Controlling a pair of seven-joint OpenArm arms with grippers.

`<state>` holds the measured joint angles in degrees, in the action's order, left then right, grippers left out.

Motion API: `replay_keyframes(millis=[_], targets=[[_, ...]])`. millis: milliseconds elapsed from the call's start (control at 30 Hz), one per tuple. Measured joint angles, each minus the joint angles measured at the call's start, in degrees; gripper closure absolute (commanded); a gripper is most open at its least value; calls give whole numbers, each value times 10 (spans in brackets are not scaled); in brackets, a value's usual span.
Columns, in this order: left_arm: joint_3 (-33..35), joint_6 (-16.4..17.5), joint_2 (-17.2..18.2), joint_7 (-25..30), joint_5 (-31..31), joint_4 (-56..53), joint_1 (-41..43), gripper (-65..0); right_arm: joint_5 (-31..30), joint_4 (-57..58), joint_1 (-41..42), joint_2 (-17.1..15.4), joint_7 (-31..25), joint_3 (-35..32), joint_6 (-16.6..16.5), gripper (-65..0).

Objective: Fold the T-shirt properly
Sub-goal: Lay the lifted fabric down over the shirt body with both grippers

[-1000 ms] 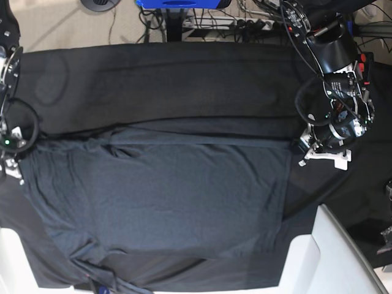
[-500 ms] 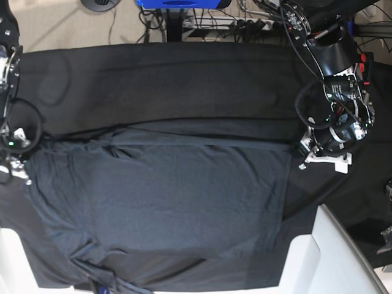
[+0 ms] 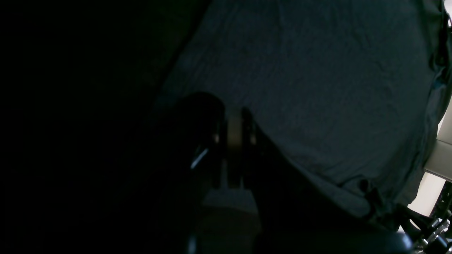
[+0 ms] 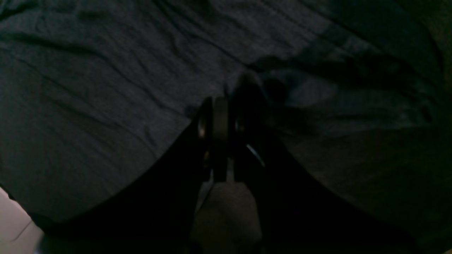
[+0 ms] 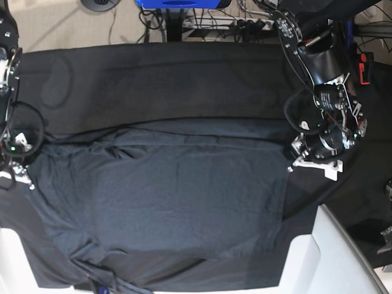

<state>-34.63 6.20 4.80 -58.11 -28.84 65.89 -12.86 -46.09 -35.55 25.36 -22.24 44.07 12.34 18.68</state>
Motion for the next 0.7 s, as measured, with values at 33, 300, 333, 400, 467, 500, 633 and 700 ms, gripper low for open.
replay_keyframes(millis=[33,300,333,400,467,500,633,700], targets=[[7,0,2,2,2,0,-2,0,0,0,0,0,0,0,0,-38],[26,0,-1,36,-2,2,-2,-168,1,-49,-4,2,-1,-1,0,-407],[26,0,1,45,-3,2,-1,-217,0,-56,-3,2,-2,-1,0,-419],[24,0,3,60,-3,2,0,-275,0,-75,-5,3,-1,0,0,-419],[25,0,2,71,-3,5,3,-303,0,-102,-13,2,-2,1,0,-419],[25,0,0,79,-2,16,9,-308,-2,-123,-22,1,-6,1,0,-419],[25,-3,1,100,-43,99,37,-309,-2,-242,-85,-4,-23,3,2,-419],[23,1,10,111,-91,146,58,-301,-1,-309,-126,-4,-18,5,1,-411]])
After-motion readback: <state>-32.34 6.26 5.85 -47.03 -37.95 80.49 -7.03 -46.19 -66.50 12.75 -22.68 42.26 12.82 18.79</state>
